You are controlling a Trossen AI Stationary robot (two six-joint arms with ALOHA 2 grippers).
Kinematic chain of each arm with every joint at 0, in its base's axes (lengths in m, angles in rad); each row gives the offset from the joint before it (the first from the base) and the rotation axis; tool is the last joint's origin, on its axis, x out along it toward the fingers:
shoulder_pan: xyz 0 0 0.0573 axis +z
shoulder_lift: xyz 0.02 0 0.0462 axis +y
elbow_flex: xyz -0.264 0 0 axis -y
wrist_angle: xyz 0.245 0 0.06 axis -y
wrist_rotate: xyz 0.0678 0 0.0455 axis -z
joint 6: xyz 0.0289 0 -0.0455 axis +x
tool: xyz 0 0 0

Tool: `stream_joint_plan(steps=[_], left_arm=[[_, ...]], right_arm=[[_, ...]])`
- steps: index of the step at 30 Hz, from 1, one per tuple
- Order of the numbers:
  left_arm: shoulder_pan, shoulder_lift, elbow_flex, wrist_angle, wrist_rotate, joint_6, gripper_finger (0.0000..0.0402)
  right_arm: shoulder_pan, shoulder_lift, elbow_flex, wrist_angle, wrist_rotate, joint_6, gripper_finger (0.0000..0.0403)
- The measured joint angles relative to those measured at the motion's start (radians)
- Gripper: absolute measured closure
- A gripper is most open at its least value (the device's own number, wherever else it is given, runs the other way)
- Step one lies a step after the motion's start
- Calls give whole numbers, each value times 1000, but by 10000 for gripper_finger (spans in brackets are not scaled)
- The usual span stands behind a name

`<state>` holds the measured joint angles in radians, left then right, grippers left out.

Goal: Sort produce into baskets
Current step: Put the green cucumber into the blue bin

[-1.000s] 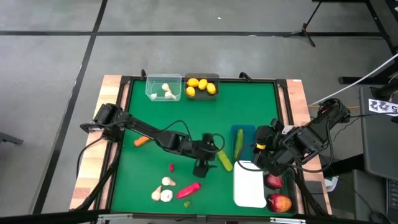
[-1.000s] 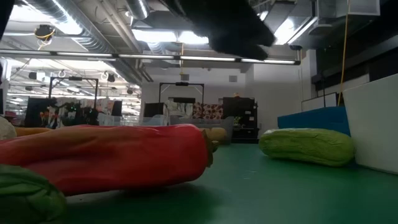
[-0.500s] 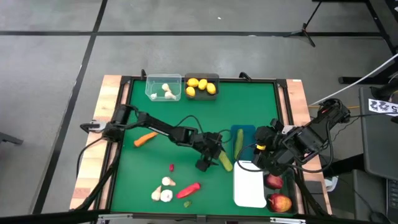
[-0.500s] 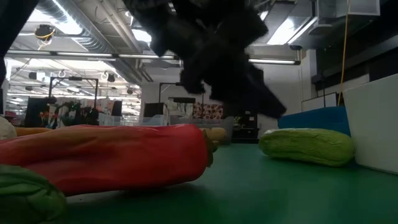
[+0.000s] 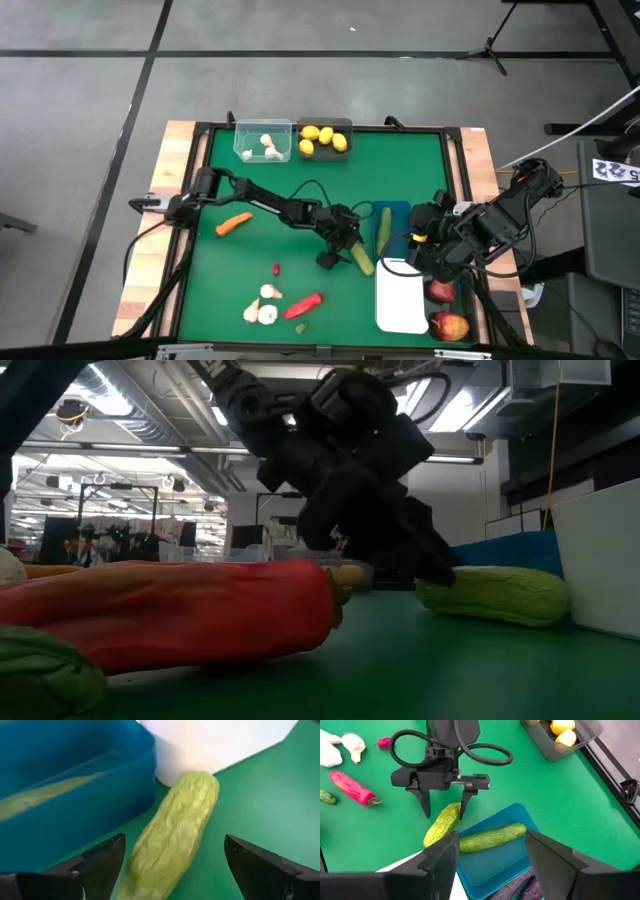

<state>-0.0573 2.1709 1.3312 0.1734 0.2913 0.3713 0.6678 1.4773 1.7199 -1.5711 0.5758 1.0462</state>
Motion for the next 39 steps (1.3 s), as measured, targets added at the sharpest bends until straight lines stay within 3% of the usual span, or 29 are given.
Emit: stream_joint_plan(steps=[5, 13, 22, 31, 39], left_arm=[[0, 1, 0, -3, 18, 11, 74], [1, 18, 6, 12, -8, 47, 141], [-1, 39, 5, -13, -11, 19, 184], [-1, -6, 5, -95, -15, -177, 250], [-4, -132, 5, -304, -71, -304, 242]], right_arm=[[0, 0, 0, 0, 1, -4, 173], [0, 0, 0, 1, -2, -4, 173], [0, 0, 0, 3, -11, -4, 173], [0, 0, 0, 8, -18, -5, 173], [0, 0, 0, 2, -96, -8, 173]])
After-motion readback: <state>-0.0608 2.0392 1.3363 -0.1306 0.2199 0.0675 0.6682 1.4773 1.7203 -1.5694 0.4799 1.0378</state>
